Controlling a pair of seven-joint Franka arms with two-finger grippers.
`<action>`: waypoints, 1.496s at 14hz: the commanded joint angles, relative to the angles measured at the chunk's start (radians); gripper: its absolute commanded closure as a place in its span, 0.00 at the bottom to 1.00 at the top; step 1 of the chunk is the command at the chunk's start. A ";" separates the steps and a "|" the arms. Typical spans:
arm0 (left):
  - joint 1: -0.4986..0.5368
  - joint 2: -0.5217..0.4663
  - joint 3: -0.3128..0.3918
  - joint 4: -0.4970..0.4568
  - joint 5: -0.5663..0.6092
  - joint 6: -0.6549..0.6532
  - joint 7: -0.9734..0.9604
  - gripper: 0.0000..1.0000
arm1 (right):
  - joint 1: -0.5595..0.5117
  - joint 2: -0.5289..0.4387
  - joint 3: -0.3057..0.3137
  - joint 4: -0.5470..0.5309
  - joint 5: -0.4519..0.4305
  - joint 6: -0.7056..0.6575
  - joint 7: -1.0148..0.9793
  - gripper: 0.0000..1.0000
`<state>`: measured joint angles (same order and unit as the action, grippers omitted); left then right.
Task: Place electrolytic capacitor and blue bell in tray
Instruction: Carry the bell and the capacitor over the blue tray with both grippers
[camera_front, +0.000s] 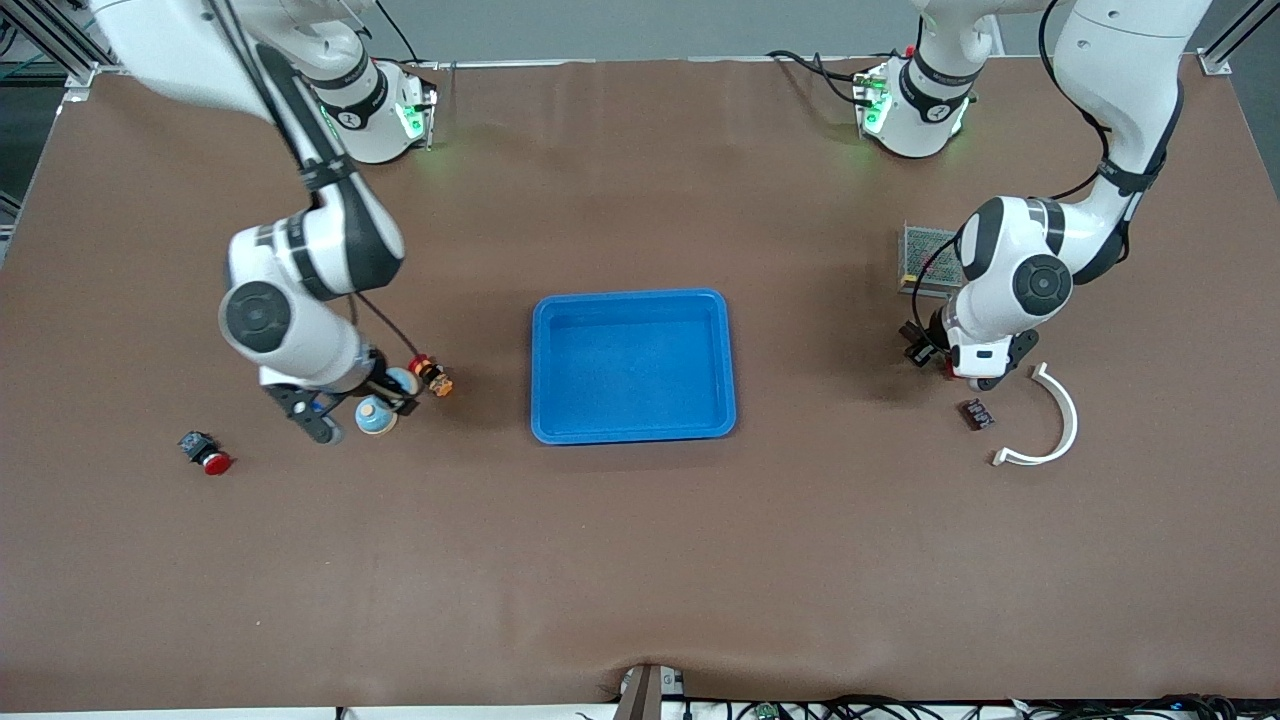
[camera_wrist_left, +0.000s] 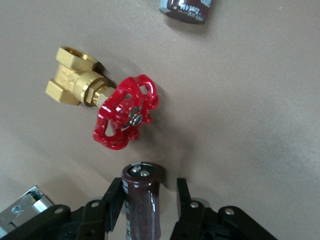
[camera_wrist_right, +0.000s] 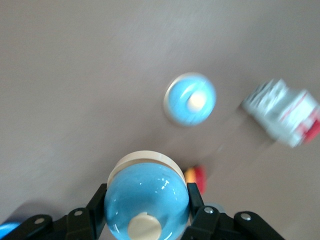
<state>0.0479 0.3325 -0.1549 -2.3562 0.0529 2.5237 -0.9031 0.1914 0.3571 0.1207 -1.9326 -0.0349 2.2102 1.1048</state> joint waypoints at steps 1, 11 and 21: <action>0.004 0.013 -0.003 -0.002 0.013 0.029 -0.013 0.74 | 0.077 -0.004 -0.013 0.032 0.006 -0.007 0.177 1.00; -0.006 -0.062 -0.073 0.034 0.013 -0.034 -0.087 1.00 | 0.285 0.209 -0.016 0.164 0.053 0.181 0.624 1.00; -0.011 -0.059 -0.304 0.144 0.013 -0.126 -0.375 1.00 | 0.338 0.345 -0.026 0.274 0.038 0.189 0.681 1.00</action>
<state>0.0352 0.2844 -0.4206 -2.2393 0.0529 2.4427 -1.2232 0.5156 0.6780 0.1065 -1.6897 0.0183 2.4027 1.7618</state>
